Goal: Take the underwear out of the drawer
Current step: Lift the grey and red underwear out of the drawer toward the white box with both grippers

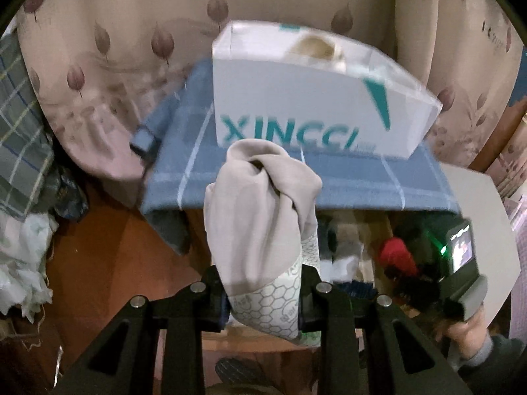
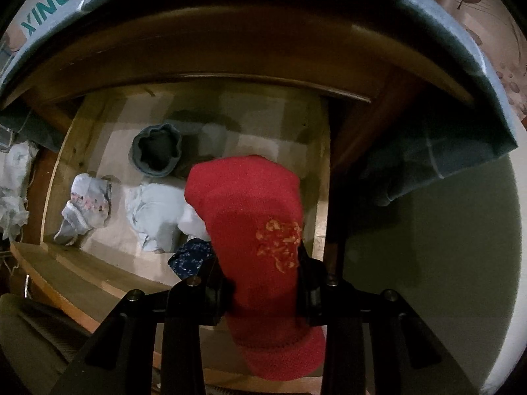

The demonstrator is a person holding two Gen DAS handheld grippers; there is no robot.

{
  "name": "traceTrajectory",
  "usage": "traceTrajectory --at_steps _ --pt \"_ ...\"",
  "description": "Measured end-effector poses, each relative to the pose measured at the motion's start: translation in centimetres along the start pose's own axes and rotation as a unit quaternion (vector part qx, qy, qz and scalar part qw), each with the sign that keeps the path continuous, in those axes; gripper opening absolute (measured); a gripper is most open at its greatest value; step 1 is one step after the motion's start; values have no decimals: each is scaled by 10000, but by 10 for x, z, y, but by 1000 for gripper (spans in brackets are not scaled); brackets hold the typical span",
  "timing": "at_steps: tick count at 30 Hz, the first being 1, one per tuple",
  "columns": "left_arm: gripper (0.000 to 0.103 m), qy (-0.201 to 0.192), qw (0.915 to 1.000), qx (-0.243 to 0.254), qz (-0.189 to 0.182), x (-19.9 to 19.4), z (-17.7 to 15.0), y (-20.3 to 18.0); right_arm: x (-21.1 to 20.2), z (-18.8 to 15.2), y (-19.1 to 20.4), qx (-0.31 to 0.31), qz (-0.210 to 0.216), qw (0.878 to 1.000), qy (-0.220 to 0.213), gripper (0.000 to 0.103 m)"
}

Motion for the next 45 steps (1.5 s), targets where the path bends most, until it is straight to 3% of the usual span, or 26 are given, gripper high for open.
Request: traceTrajectory --at_steps 5,10,21,26,34,40,45 --pt "28 -411 9991 133 48 -38 38 0 -1 0 0 -14 -11 10000 -24 31" --pt "28 -722 9968 262 220 -62 74 1 -12 4 -2 209 383 9988 -231 31" --pt "28 -1190 9921 312 229 -86 129 -10 -98 23 12 -264 653 9937 -868 31" --pt "28 -1538 9869 329 353 -104 169 -14 -106 15 16 -330 753 9932 -830 31" --pt "28 -1354 9883 344 609 -66 214 -15 -119 15 18 -384 819 9916 -920 31" --pt "28 -1110 9888 439 895 -12 218 -17 -146 26 15 -453 826 9889 -1147 31" --pt "28 -1023 9906 326 846 12 215 -13 -165 33 10 -437 841 9868 -1313 31"
Point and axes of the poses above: each gripper's, at about its wrist camera, not at the fingertips, and x roughly the way its jaws point, y to its left, z to its top, the point moved 8 cm from there along x, roughly the way its jaws point, and after that the axes turned 5 degrees about y, right-handed, at the moved point
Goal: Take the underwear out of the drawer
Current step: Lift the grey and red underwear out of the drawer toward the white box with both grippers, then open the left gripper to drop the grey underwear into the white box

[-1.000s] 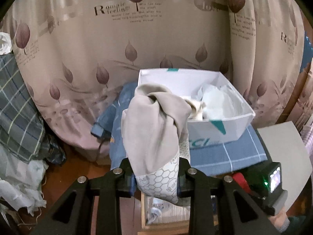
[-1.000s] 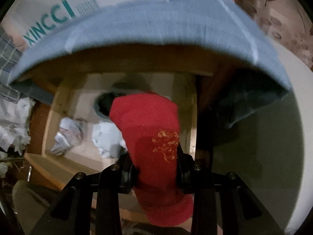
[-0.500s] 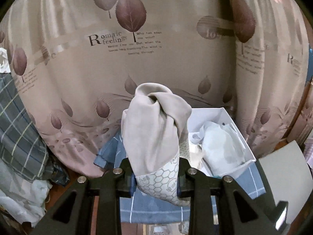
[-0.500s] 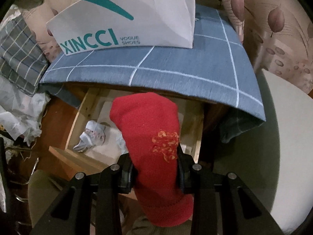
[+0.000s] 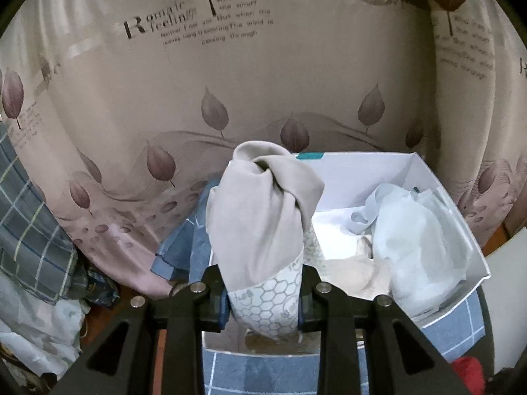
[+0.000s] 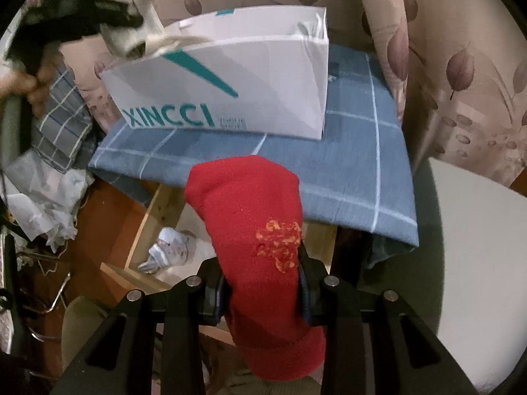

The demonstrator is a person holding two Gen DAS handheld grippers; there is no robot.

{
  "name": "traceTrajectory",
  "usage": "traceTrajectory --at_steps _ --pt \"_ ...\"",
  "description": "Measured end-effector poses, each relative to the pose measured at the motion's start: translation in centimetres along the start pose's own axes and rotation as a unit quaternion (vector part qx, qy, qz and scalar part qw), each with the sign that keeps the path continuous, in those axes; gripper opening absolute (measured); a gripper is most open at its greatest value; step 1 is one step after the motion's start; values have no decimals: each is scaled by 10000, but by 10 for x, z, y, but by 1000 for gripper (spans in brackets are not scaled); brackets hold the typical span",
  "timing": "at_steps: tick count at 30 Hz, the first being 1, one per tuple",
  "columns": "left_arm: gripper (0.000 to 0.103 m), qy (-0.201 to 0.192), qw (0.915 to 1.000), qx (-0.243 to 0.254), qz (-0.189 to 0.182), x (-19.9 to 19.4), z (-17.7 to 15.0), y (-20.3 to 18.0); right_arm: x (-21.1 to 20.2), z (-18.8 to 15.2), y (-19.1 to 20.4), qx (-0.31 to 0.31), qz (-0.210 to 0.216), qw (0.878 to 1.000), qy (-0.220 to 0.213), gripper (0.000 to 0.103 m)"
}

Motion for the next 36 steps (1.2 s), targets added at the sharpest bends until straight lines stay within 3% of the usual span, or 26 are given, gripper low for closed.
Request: traceTrajectory --at_steps 15,24,30,31,36 --pt "28 342 9992 38 221 44 -29 10 -50 83 2 -22 -103 9969 -778 31" --pt "31 222 9991 97 340 45 -27 8 -62 143 16 -176 -227 9934 -1114 31" --pt "42 108 9994 52 311 35 -25 7 -56 157 17 -135 -263 9928 -1164 31" --pt "53 -13 9991 107 415 29 -23 7 -53 158 16 -133 -271 9929 -1149 31" --pt "68 -540 9967 323 516 -2 -17 1 -45 158 13 -74 -281 9934 -1110 31"
Point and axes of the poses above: each gripper's, at about its wrist camera, not at the fingertips, and x roughly the way its jaws point, y to its left, z to its top, the point moved 8 cm from there along x, roughly the way its jaws point, and after that the axes turned 5 degrees about y, right-handed, at the moved point
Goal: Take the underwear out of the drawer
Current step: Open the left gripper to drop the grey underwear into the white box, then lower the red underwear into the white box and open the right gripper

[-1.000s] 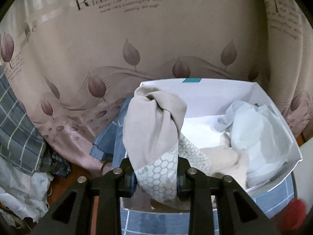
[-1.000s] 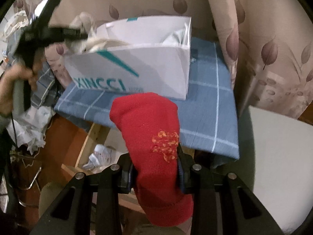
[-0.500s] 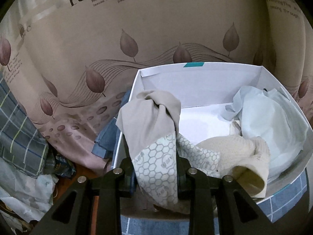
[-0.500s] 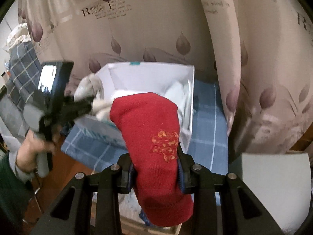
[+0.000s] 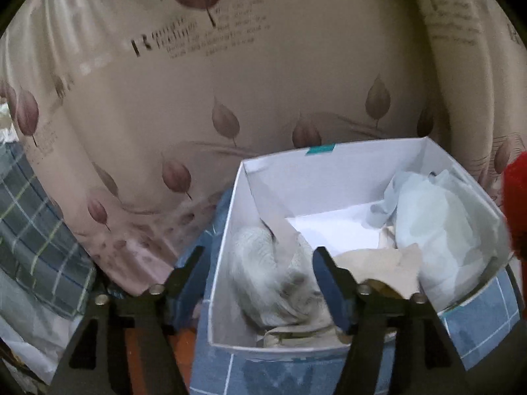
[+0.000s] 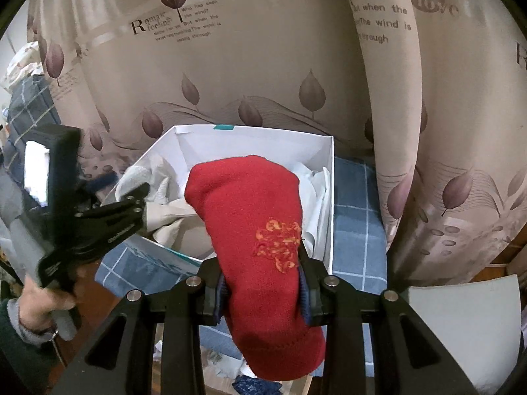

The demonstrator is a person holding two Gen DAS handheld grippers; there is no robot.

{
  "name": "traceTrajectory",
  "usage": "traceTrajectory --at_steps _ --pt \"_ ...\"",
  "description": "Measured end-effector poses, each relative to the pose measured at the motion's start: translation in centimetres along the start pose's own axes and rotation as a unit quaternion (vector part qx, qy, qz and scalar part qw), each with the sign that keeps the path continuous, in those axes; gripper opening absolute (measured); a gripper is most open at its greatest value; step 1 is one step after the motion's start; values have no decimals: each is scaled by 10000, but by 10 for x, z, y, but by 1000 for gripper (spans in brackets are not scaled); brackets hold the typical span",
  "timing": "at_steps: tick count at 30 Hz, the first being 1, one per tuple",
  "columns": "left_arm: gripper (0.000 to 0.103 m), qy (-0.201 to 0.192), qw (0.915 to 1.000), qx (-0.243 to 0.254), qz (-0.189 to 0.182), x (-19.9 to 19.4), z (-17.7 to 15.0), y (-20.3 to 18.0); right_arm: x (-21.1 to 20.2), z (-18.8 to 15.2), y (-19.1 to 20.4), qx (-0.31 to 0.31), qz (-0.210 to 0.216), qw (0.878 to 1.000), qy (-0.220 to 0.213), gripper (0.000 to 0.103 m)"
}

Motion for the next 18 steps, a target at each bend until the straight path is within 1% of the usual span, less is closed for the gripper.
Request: traceTrajectory --at_steps 3,6,9,12,18 --pt "68 -135 9998 -52 -102 -18 2 4 4 1 -2 16 -13 10000 11 31" --pt "68 -235 9995 -135 -163 -35 -4 11 7 3 -3 48 -5 10000 6 31" --pt "68 -305 9995 -96 -84 -49 -18 14 8 6 -3 67 2 10000 34 31" --pt "68 -306 9995 -55 -34 -60 -41 13 9 10 -2 -6 -85 10000 15 31" --pt "68 -3 10000 40 -6 -65 -101 12 9 22 -1 -92 -172 9998 -19 31"
Point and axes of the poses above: each gripper's, at about its wrist camera, not at the fingertips, and x roughly the way its jaws point, y to its left, z to its top, the point moved 8 cm from there along x, roughly the way its jaws point, and after that the axes turned 5 degrees about y, right-handed, at the moved point
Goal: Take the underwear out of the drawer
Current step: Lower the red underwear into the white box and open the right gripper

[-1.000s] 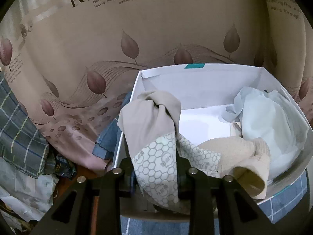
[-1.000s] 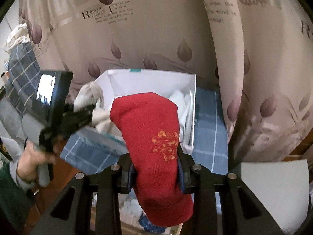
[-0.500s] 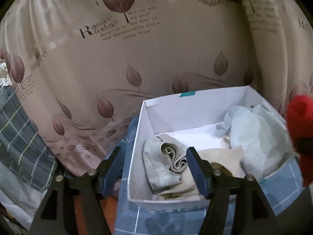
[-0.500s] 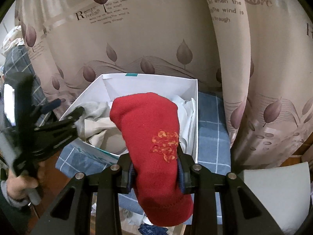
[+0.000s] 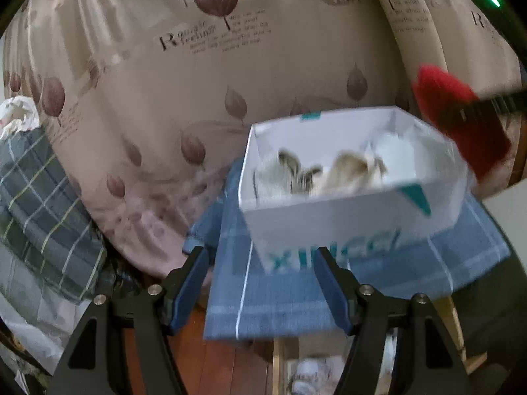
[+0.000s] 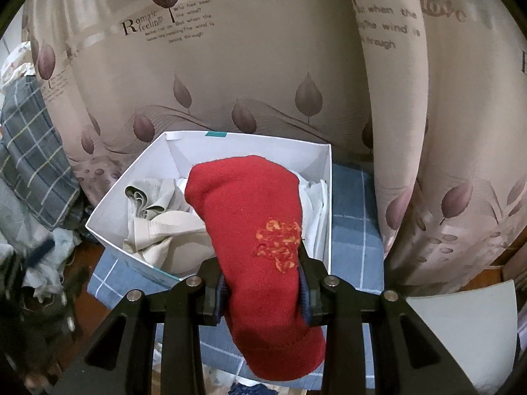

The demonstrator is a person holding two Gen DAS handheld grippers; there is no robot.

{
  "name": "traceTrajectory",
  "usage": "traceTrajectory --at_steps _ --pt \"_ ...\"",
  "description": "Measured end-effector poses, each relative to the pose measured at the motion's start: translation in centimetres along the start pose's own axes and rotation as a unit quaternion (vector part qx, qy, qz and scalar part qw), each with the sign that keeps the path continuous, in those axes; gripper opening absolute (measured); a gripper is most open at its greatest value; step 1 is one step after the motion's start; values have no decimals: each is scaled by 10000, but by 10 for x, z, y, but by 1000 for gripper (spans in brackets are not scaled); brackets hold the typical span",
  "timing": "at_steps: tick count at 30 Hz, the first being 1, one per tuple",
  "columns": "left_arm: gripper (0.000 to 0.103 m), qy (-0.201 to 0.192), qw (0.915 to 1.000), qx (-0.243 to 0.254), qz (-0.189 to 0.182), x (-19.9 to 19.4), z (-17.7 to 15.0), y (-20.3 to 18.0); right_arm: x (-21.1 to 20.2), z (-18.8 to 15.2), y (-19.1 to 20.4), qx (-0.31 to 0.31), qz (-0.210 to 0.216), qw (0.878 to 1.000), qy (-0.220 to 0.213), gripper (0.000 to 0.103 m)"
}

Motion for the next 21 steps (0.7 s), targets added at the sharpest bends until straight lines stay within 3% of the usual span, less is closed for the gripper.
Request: traceTrajectory --at_steps 10,21 --pt "68 880 9959 -197 -118 33 -94 -13 7 30 6 -80 -200 9997 -124 31" --pt "68 1243 9906 -507 -275 54 -128 -19 32 46 20 -6 -164 9999 -8 31"
Point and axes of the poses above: each gripper's, at about its wrist camera, not at the fingertips, and x roughly the way its jaws point, y to its left, z to its top, the point moved 8 cm from there along x, roughly the way its jaws point, and after that the axes turned 5 degrees about y, right-handed, at the moved point
